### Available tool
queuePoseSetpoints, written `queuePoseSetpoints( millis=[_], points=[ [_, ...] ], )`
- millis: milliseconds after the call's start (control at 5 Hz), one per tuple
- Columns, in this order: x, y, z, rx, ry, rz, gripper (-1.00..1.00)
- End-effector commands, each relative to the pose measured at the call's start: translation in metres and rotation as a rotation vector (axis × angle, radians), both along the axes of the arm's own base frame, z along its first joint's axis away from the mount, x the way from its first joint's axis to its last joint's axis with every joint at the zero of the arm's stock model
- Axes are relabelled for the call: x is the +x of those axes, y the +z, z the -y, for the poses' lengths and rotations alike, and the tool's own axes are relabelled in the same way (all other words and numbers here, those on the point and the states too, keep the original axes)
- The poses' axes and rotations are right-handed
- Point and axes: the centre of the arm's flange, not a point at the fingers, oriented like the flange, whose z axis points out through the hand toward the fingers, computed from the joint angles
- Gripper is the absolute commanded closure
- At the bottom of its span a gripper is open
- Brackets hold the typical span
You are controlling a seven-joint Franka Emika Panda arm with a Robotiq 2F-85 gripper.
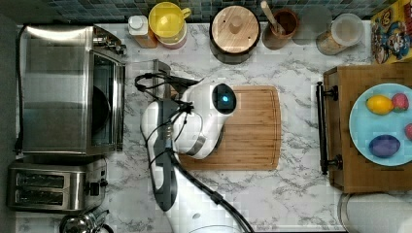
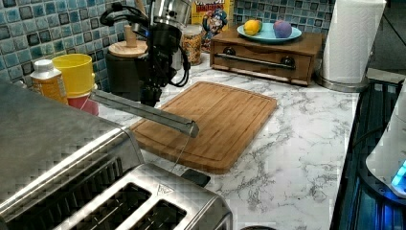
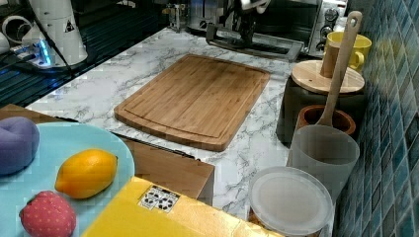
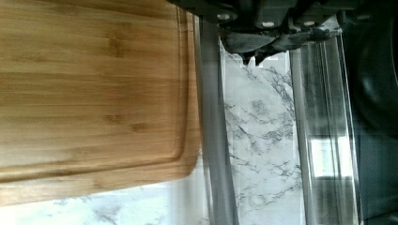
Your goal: Close the oven.
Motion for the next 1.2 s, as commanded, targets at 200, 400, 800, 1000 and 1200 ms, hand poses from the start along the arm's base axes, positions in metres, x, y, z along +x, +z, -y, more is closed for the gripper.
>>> queuePoseSetpoints(
  millis=[200,400,800,1000,1200],
  points=[
    [-0.006,0.229,-0.224,0.030,0.201,0.356,1.00],
    [-0.007,0.237,-0.246,-0.116,0.154,0.363,1.00],
    [-0.001,0.236,-0.266,-0.363,0.062,0.370,1.00],
    [0.005,0.244,-0.259,-0.413,-0.016,0.381,1.00],
    [-0.010,0.273,-0.250,-0.360,-0.054,0.384,1.00]
  ],
)
